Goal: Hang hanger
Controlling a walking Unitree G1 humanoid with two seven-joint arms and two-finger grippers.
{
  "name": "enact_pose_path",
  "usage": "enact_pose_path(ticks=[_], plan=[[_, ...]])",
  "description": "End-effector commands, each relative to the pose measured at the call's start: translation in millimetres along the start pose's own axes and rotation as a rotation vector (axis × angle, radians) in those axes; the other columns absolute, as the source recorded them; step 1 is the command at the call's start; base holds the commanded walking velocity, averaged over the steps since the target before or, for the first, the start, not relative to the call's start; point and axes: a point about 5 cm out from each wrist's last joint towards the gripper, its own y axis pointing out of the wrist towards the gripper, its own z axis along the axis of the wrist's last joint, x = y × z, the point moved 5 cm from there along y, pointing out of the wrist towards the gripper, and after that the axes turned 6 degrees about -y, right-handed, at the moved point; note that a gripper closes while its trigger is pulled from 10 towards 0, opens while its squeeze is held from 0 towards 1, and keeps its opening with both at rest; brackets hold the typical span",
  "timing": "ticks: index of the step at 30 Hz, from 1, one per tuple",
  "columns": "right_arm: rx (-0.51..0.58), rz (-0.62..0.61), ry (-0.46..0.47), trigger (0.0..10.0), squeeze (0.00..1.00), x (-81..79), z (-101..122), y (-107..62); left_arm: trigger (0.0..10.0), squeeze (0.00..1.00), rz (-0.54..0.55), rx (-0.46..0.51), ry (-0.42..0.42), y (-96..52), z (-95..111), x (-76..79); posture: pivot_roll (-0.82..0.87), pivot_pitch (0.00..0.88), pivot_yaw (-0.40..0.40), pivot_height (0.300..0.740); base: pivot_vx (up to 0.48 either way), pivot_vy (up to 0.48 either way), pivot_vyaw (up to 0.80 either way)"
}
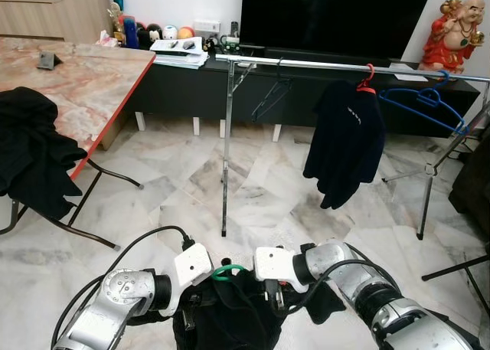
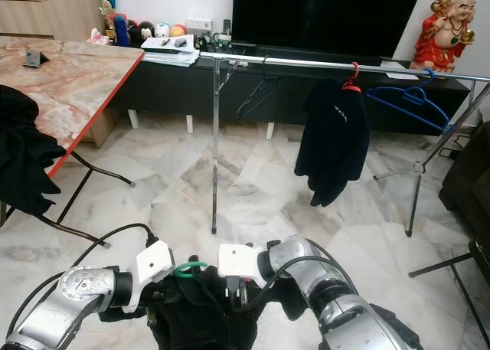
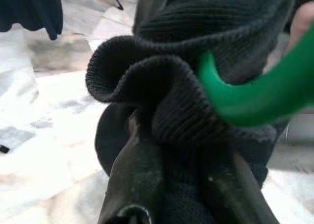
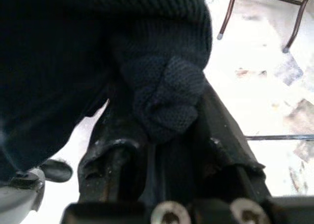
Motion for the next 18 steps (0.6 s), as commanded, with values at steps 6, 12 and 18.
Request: enact_pose_path(ticks=[6,12,18], plan=[[0.060,-0.033,-0.036,10.0,1.00,17.3,18.5,-7.6,0.0,0.00,-0.001,-0.022,0.013,5.6,-6.6,0.3,0.08,0.035,-0.110,0.740,0.000,0.000,0.00],[0.037,0.017,-0.061,10.0,1.00,16.4,15.9,-15.6,0.0,0.00,0.067,-0.048,0.024,5.9,-14.1,-10.9,0.07,0.031,-0.111,0.740,0.000,0.000,0.00],[0.005,0.031,-0.081,10.0,1.00,17.4,10.6,-24.1,0.0,0.00,0.165,-0.037,0.015,3.3,-18.6,-25.3,0.07,0.028,-0.110,0.740,0.000,0.000,0.00]])
